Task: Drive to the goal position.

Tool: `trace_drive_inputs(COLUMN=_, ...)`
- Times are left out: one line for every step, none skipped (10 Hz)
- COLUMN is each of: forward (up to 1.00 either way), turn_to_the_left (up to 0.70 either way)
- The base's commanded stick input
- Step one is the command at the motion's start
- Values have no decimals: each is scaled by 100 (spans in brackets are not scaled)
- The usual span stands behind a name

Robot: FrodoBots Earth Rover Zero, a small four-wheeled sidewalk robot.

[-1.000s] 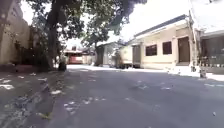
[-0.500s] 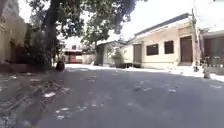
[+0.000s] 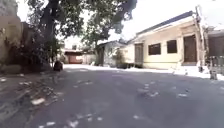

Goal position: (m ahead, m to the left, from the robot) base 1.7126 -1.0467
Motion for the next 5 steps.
trace_drive_inputs(forward=70, turn_to_the_left=0)
trace_drive_inputs(forward=70, turn_to_the_left=0)
trace_drive_inputs(forward=70, turn_to_the_left=0)
trace_drive_inputs(forward=70, turn_to_the_left=0)
trace_drive_inputs(forward=70, turn_to_the_left=0)
